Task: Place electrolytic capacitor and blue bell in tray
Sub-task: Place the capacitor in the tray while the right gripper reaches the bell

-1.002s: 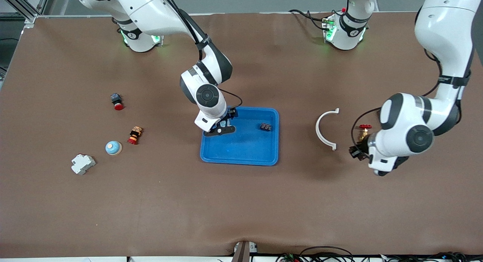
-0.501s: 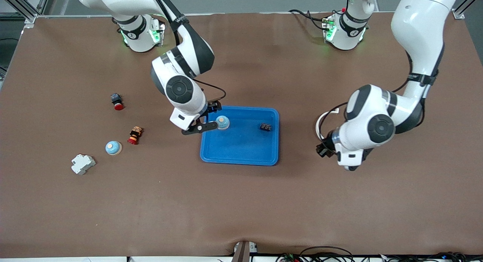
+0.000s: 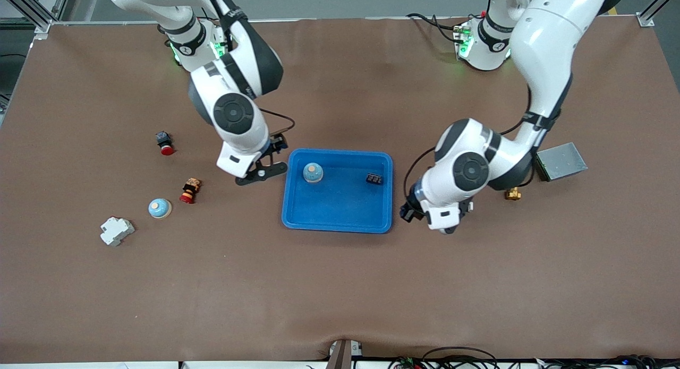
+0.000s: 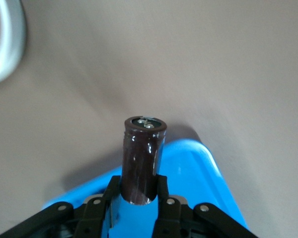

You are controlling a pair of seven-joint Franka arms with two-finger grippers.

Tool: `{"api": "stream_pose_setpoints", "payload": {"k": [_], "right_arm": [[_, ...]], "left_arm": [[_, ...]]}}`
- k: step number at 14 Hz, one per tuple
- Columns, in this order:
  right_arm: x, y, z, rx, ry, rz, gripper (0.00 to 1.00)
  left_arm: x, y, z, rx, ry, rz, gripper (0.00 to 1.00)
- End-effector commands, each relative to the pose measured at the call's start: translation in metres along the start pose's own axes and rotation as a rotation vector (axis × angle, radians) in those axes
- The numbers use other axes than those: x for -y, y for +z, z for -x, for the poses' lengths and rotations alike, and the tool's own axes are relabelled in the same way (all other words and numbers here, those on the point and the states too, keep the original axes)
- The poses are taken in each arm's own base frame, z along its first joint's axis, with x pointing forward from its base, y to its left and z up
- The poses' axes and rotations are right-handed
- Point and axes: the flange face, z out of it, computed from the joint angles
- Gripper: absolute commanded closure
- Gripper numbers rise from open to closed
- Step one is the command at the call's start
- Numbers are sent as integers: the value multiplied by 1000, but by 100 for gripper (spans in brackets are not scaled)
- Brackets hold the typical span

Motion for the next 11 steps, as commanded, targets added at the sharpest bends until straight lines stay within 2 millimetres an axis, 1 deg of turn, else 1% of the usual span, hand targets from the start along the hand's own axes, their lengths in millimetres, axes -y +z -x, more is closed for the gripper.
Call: {"api": "stream_pose_setpoints", "payload": {"k": [1, 3, 4, 6, 7, 8, 10, 11], "right_arm": [[-52, -13, 19, -3, -51, -18, 0], [-95, -10, 27, 6, -52, -36, 0], [-115, -6, 29, 10, -54, -45, 0], [-155, -3, 32, 1, -107, -62, 0], [-178, -2, 33, -18, -148, -68, 0], [-195, 2, 35, -23, -187, -71, 0], [-216, 11, 39, -26, -206, -43, 0], [-228, 13, 43, -27, -197, -19, 0]], "left_arm": [[-13, 10, 16, 12, -58, 51, 100], [-18, 18, 33, 2, -101, 78, 100], [-18, 26, 43, -5, -116, 72, 100], [-17, 38, 60, -18, -157, 58, 100], [-16, 41, 69, -17, -177, 54, 100], [-15, 42, 71, -16, -208, 52, 100], [-14, 58, 86, -10, -238, 57, 100], [-16, 70, 89, -6, -257, 74, 100]]}}
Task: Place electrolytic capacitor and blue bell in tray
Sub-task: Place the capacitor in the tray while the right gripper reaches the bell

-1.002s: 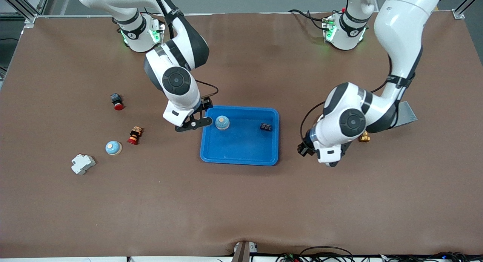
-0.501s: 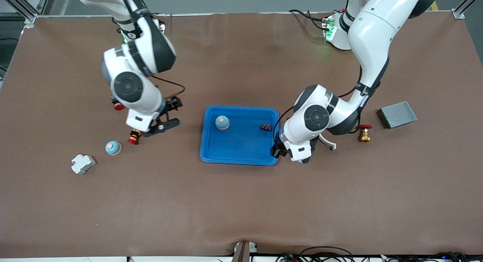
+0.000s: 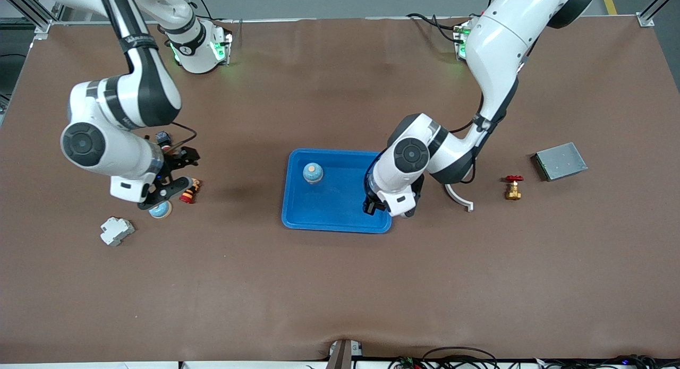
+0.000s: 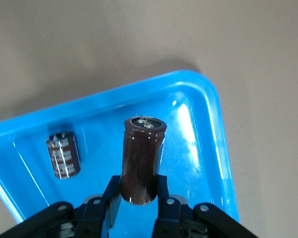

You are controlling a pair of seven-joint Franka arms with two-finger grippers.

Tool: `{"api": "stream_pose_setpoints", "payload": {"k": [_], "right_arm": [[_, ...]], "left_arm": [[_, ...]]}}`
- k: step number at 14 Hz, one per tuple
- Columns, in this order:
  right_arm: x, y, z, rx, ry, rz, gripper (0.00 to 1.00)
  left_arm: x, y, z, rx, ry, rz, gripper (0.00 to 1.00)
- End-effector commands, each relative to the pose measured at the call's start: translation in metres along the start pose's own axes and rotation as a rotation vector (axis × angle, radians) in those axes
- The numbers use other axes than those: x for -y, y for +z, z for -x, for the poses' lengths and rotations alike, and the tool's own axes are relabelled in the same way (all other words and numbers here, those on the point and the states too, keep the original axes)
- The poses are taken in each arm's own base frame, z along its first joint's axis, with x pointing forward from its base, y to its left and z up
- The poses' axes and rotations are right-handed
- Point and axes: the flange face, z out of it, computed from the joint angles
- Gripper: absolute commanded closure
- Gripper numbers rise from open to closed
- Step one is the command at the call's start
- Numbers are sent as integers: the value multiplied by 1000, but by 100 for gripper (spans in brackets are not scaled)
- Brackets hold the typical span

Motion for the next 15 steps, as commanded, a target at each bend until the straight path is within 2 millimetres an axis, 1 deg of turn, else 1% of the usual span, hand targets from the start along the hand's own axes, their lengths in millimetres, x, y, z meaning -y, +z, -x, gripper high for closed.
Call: {"api": "stream_pose_setpoints", "payload": {"k": [1, 3, 5, 6, 7, 8, 9, 10, 11, 13, 14, 15], "right_arm": [[-12, 7, 19, 0, -15, 42, 0], [-17, 27, 29, -40, -48, 55, 0], [-27, 56, 46, -112, -133, 86, 0], [-39, 68, 54, -134, -172, 97, 0], [-53, 72, 58, -149, -211, 109, 0], [-63, 77, 63, -146, -250, 109, 0], [-66, 80, 63, -145, -273, 111, 0], [-65, 83, 62, -140, -277, 107, 0], [-65, 86, 61, -136, -280, 105, 0], [-66, 98, 57, -128, -281, 98, 0], [-67, 101, 55, -134, -284, 105, 0], [-69, 109, 52, -128, -297, 105, 0]], "left_arm": [[-4, 25, 11, 6, -47, 45, 100], [1, 41, 14, -12, -40, 38, 100], [6, 57, 15, -17, -37, 17, 100], [9, 68, 16, -21, -26, 3, 100], [10, 73, 15, -29, -22, -2, 100], [8, 74, 8, -36, -26, -2, 92], [7, 73, 8, -37, -17, 0, 68], [6, 70, 7, -37, 0, 5, 29], [6, 68, 8, -42, 12, 8, 0], [-2, 56, 0, -49, 6, 23, 0], [-9, 43, 4, -45, 8, 43, 0], [-12, 36, 3, -55, 8, 33, 0]]}}
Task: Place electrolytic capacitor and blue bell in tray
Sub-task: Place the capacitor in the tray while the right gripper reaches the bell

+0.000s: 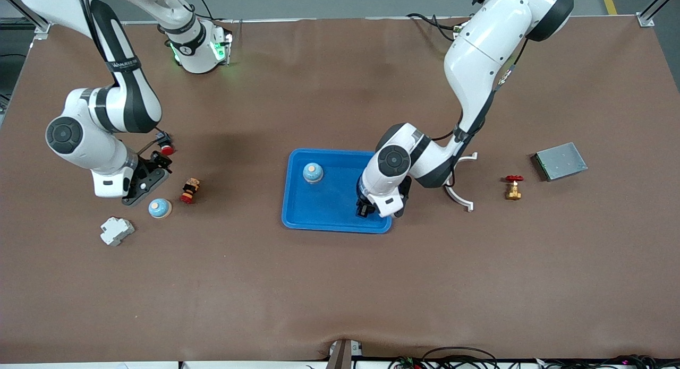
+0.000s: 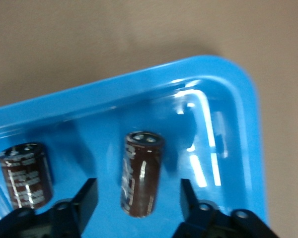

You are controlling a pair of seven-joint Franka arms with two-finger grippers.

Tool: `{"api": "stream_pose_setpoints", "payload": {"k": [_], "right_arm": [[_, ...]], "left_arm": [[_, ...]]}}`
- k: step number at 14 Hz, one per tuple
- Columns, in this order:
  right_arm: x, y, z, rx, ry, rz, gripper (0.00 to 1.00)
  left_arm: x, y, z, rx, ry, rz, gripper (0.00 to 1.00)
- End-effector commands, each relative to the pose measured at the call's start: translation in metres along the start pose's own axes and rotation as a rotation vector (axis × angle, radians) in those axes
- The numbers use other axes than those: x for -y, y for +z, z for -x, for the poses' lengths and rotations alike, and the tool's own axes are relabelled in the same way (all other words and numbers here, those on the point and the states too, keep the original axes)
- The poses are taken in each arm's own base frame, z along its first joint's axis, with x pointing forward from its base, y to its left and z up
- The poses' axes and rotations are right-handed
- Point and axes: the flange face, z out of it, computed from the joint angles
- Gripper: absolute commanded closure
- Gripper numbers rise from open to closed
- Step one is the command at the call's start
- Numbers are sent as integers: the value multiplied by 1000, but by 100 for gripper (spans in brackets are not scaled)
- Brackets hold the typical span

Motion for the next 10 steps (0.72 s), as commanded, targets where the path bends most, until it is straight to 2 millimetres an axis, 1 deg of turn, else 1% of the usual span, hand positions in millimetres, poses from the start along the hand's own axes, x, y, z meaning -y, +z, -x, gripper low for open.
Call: {"api": "stream_pose_setpoints", "payload": {"k": [1, 2, 4, 6, 7, 8, 9, 10], "right_arm": [[-4, 19, -3, 9, -46, 8, 0], [-10, 26, -5, 15, -61, 2, 0], [-34, 40, -5, 18, -103, -4, 0], [-55, 47, -10, 13, -158, 2, 0], [-62, 51, -10, 12, -169, 3, 0], [-65, 54, -12, 12, -180, 3, 0], [-68, 55, -15, 7, -185, 10, 0], [-70, 57, -16, -2, -184, 23, 0]], "left_arm": [[-16, -33, 2, -35, 26, 8, 0], [-21, -47, -3, -49, 39, 1, 0], [-36, -76, -28, -64, 31, -27, 0], [-43, -103, -44, -74, 54, -33, 0], [-44, -123, -49, -86, 53, -24, 0], [-45, -137, -59, -102, 49, -24, 0], [-47, -147, -77, -127, 37, -33, 0], [-47, -161, -87, -145, 30, -36, 0]]}}
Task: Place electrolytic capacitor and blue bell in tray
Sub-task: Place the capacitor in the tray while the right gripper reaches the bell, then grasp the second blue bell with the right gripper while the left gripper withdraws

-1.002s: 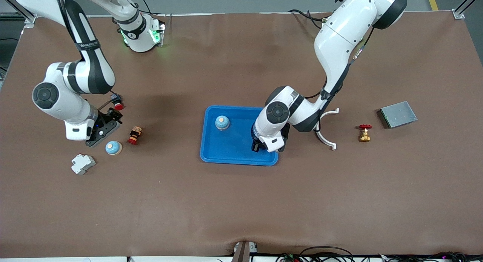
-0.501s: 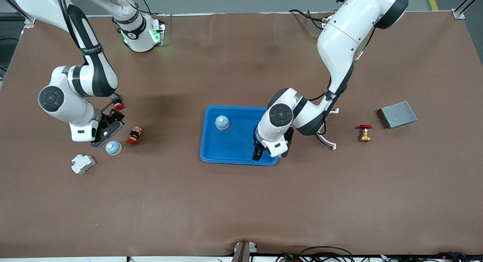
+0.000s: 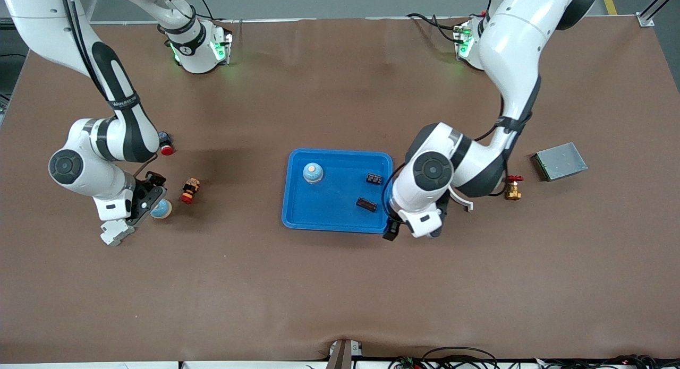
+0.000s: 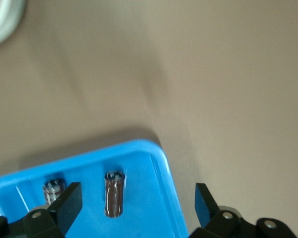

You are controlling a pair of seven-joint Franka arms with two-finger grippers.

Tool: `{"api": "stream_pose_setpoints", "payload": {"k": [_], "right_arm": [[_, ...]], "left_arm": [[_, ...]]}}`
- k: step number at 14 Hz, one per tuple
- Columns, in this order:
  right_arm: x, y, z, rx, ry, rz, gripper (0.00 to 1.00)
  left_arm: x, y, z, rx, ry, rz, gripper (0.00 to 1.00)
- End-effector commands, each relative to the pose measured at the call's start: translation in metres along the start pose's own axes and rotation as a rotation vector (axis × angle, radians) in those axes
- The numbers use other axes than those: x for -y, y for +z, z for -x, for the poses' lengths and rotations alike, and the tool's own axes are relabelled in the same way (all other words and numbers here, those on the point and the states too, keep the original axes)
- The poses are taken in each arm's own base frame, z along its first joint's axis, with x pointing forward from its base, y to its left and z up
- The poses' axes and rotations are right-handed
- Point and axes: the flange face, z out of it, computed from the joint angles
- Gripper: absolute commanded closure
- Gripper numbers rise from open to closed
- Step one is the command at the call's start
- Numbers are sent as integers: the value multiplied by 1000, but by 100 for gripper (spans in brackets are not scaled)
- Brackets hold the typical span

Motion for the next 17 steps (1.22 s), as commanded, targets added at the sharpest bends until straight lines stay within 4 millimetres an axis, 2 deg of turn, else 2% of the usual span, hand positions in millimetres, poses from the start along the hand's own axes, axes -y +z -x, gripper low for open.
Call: {"api": "stream_pose_setpoints", "payload": {"k": [1, 4, 5, 7, 8, 11, 12, 14, 17], "right_arm": [[-11, 7, -8, -12, -31, 30, 0], [-10, 18, -8, -6, -32, 21, 0], [-8, 26, -7, 1, -34, 9, 0], [-8, 32, -2, 7, -41, 0, 0], [-7, 35, 0, 9, -41, -6, 0], [-6, 43, 2, 13, -43, -14, 0], [-7, 47, 4, 16, -40, -19, 0], [-7, 49, 4, 13, -41, -15, 0], [-11, 53, 10, 13, -44, -17, 0]], "left_arm": [[4, -41, -31, -66, 4, 0, 0], [4, -72, -63, -80, 81, 13, 0], [5, -75, -69, -85, 119, -2, 0], [11, -92, -82, -102, 202, -30, 0], [12, -105, -99, -116, 248, -26, 0], [18, -149, -128, -124, 327, 14, 0], [24, -163, -134, -128, 324, 4, 0], [33, -180, -145, -144, 347, -22, 0], [42, -190, -143, -134, 414, -60, 0]]}}
